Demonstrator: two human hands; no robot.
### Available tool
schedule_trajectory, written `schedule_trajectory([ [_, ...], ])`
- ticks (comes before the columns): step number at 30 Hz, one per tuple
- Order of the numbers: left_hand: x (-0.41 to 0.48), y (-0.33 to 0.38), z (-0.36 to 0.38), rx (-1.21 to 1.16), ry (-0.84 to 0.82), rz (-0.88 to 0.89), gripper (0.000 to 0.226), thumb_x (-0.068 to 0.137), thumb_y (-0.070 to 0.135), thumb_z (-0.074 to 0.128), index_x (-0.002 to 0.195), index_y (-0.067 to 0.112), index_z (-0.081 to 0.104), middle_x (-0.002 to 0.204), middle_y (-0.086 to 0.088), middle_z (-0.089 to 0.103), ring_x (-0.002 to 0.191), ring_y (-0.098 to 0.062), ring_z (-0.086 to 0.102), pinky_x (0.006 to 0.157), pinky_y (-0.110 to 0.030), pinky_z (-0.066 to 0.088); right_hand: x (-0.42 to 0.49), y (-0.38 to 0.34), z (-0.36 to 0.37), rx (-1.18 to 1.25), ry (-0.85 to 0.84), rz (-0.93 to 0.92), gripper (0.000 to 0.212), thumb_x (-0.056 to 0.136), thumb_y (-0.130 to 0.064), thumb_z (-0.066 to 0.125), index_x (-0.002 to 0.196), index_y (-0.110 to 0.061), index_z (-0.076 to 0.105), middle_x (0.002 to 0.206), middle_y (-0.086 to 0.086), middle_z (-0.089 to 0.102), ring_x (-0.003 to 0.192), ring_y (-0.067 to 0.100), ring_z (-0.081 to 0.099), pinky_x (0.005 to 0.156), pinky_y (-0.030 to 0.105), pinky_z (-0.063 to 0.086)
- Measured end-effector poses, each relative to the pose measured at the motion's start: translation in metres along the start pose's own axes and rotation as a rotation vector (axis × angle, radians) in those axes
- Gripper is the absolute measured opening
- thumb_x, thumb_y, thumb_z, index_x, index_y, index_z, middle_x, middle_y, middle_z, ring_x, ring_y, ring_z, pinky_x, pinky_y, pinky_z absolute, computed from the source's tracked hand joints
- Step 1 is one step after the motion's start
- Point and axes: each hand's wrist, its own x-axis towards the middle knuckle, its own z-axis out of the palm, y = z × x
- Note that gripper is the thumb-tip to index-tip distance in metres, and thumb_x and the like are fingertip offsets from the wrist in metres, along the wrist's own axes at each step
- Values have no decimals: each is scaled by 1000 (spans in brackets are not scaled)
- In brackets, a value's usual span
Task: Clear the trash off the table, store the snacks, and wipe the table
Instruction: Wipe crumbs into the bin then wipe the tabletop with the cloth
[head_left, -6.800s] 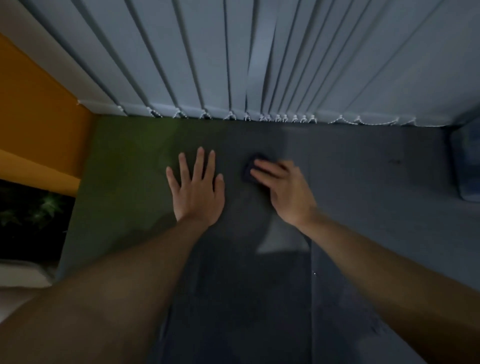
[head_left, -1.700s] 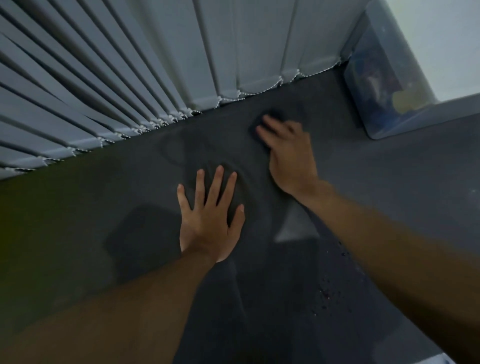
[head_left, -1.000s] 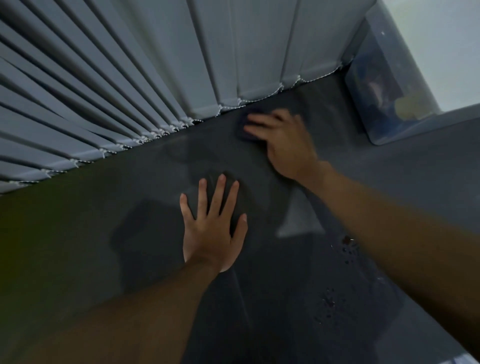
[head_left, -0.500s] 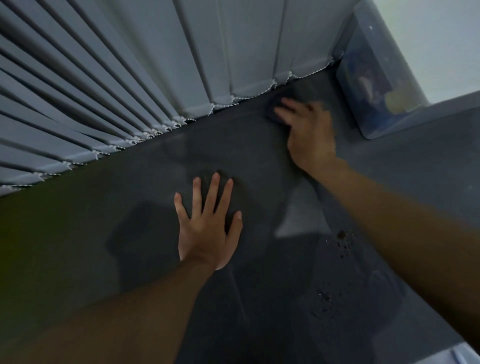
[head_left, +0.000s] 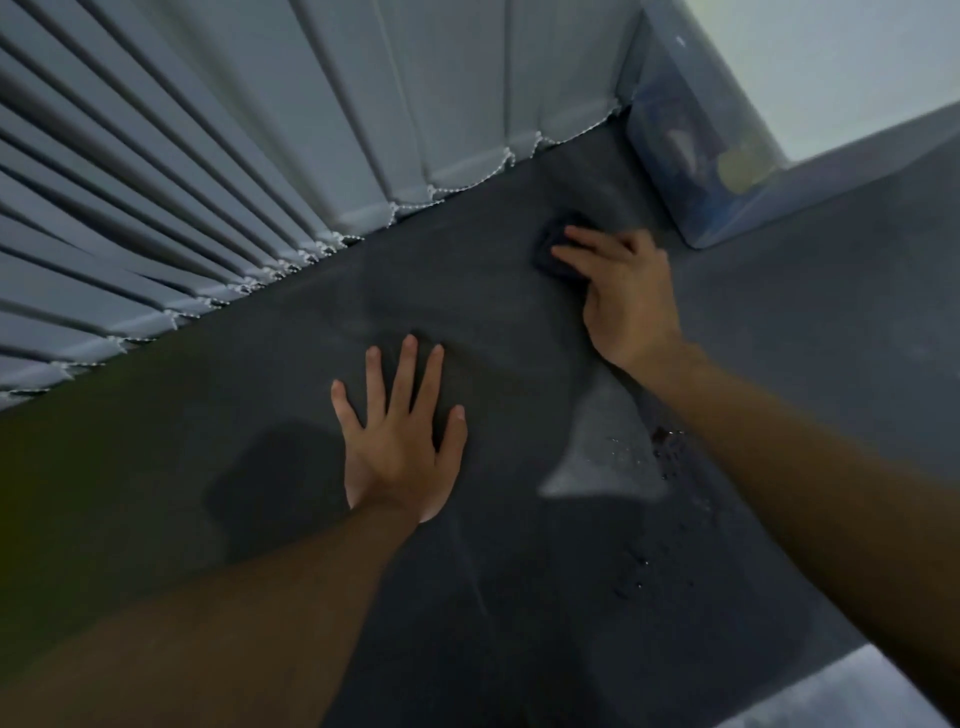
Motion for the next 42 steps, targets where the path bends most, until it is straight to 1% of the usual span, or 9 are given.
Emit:
schedule_trajectory([
  [4, -1, 1, 1, -12, 20, 3, 66, 98, 56, 11, 157, 33, -5, 166, 8, -8, 152, -28, -7, 117, -63, 4, -29, -28, -3, -11, 75, 293, 61, 78, 7, 47, 126, -26, 66, 141, -5, 57, 105, 33, 50, 81, 43, 44],
  [10, 2, 1, 6, -12, 28, 3, 63, 98, 57, 2, 155, 34, -16, 164, 9, -16, 151, -27, -14, 117, -63, 0, -104, -51, -9, 37, -87, -125, 49, 86, -3, 49, 126, -24, 68, 140, -8, 58, 104, 29, 52, 80, 42, 43],
  [12, 0, 1, 6, -20, 37, 8, 63, 99, 55, 3, 154, 34, -17, 164, 9, -17, 151, -27, -15, 118, -63, -2, -108, -38, -17, 26, -87, -148, 49, 87, -8, 42, 124, -26, 69, 139, -9, 59, 102, 30, 53, 80, 41, 44],
  [18, -3, 3, 5, -121, 127, 170, 56, 104, 42, 12, 158, 30, 5, 165, 13, -2, 152, -15, -6, 121, -56, 1, -138, -48, -18, -22, 149, 410, 54, 81, 4, 52, 125, -23, 68, 139, -5, 58, 105, 32, 51, 81, 45, 44],
  [26, -11, 5, 3, -50, 122, 353, 61, 101, 53, 18, 157, 28, 16, 165, 5, 11, 153, -22, 4, 120, -59, 3, -219, -62, -36, -48, -52, -65, 50, 87, -9, 41, 125, -24, 68, 139, -4, 59, 102, 31, 54, 76, 41, 46],
  [31, -16, 21, -4, -71, 68, 326, 59, 102, 43, 24, 157, 32, 8, 165, -1, 8, 152, -30, -1, 118, -64, 2, -230, -46, -48, -108, 141, 471, 52, 85, 2, 54, 130, -23, 65, 142, -1, 56, 108, 33, 50, 82, 40, 42],
  [33, -21, 29, -3, -106, 59, 310, 59, 101, 43, 23, 157, 32, 6, 166, 1, 4, 152, -25, -5, 119, -61, -2, -241, -62, -41, -97, 175, 520, 53, 83, 2, 56, 129, -23, 66, 141, -2, 56, 108, 33, 50, 83, 41, 43],
  [40, -30, 51, 3, -85, 81, 401, 64, 100, 51, 19, 158, 28, 8, 166, 2, 2, 152, -24, -5, 121, -53, -2, -310, -84, -49, -31, -70, -97, 51, 84, -8, 48, 129, -24, 66, 143, -4, 55, 108, 30, 55, 77, 38, 44],
  [42, -33, 57, 4, -70, 95, 462, 65, 100, 53, 18, 158, 26, 8, 166, 0, 3, 152, -24, -4, 122, -51, -2, -310, -63, -61, -70, -72, -85, 49, 85, -9, 50, 129, -25, 66, 143, -5, 55, 109, 32, 55, 78, 40, 44],
])
